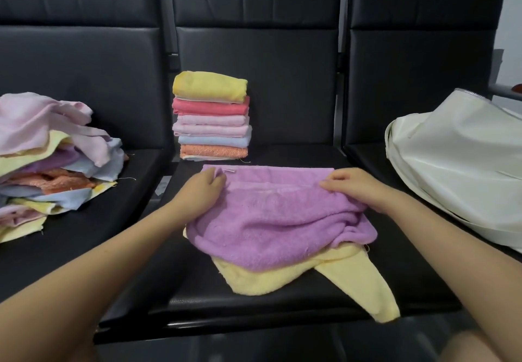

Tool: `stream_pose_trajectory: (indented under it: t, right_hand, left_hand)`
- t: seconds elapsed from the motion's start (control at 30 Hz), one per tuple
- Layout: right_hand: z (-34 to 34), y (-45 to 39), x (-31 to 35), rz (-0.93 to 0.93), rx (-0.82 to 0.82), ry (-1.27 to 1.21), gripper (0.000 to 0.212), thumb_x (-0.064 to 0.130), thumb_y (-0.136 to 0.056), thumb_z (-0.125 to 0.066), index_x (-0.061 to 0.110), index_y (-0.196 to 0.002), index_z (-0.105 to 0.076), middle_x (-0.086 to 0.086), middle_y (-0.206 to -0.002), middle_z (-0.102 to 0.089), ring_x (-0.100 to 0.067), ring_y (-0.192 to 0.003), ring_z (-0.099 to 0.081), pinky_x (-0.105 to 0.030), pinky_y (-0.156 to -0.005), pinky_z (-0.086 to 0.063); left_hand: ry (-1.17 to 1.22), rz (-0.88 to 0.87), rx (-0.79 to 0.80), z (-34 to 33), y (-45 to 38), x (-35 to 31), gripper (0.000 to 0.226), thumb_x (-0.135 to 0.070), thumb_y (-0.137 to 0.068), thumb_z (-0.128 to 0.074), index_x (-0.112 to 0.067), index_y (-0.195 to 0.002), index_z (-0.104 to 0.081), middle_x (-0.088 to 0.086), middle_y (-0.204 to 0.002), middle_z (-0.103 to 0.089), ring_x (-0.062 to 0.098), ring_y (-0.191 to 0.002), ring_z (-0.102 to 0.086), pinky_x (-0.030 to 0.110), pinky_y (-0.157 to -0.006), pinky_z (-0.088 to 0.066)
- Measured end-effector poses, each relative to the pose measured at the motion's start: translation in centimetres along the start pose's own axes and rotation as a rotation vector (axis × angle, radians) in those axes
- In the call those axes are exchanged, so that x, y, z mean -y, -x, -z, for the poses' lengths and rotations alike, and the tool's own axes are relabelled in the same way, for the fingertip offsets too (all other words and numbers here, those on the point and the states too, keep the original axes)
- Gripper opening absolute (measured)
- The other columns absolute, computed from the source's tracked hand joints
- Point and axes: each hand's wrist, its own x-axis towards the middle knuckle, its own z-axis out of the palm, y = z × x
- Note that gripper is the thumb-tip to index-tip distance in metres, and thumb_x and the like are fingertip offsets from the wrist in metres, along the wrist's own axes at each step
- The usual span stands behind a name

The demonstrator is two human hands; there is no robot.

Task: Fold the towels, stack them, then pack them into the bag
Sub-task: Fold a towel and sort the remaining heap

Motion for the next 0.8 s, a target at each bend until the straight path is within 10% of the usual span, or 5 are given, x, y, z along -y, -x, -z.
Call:
stream_pose_trajectory:
  t: [0.33, 0.4, 0.63, 0.8]
  right_hand:
    - [0.6, -4.8, 1.2, -0.071, -0.566, -0.233, 0.026, 0.014, -0.093, -0.05, -0.008, -0.1, -0.063, -0.02, -0.093, -0.058, -0.03, -0.083, -0.053, -0.044, -0.08, -0.048]
    - [0.0, -6.1, 0.6, -0.098, -0.594, -0.131, 0.03, 0.012, -0.092, -0.048, -0.015, -0.099, -0.059, -0.034, -0.098, -0.058, -0.048, -0.092, -0.055, -0.047, -0.08, -0.048]
    - [-1.9, -8.5, -1.6, -0.145, -0.481, 0.162, 0.025, 0.02, -0.093, -0.053, -0.001, -0.093, -0.067, -0.015, -0.091, -0.066, -0.034, -0.093, -0.061, -0.038, -0.079, -0.046]
    - [-2.4, -9.7, -2.8, -0.159, -0.482, 0.357, 0.02, 0.02, -0.097, -0.05, 0.006, -0.094, -0.064, -0.013, -0.1, -0.065, -0.034, -0.099, -0.06, -0.037, -0.083, -0.046]
  left_hand:
    - [0.078, 0.128, -0.111, 0.6, -2.3, 2.8, 0.031, -0.027, -0.098, -0.048, -0.01, -0.072, -0.05, 0.001, -0.072, -0.054, 0.015, -0.07, -0.046, 0.031, -0.065, -0.037]
    - [0.088, 0.126, -0.116, 0.5, -2.4, 2.9, 0.035, -0.026, -0.097, -0.051, -0.012, -0.066, -0.046, 0.0, -0.068, -0.051, 0.014, -0.066, -0.044, 0.029, -0.062, -0.036]
    - [0.228, 0.113, -0.335, 2.3, -4.4, 3.8, 0.031, -0.021, -0.095, -0.054, 0.007, -0.082, -0.06, 0.008, -0.078, -0.057, 0.012, -0.071, -0.046, 0.014, -0.056, -0.035]
    - [0.15, 0.1, -0.431, 3.3, -9.5, 3.6, 0.036, -0.024, -0.092, -0.055, 0.005, -0.071, -0.05, 0.008, -0.07, -0.046, 0.016, -0.066, -0.038, 0.033, -0.058, -0.029]
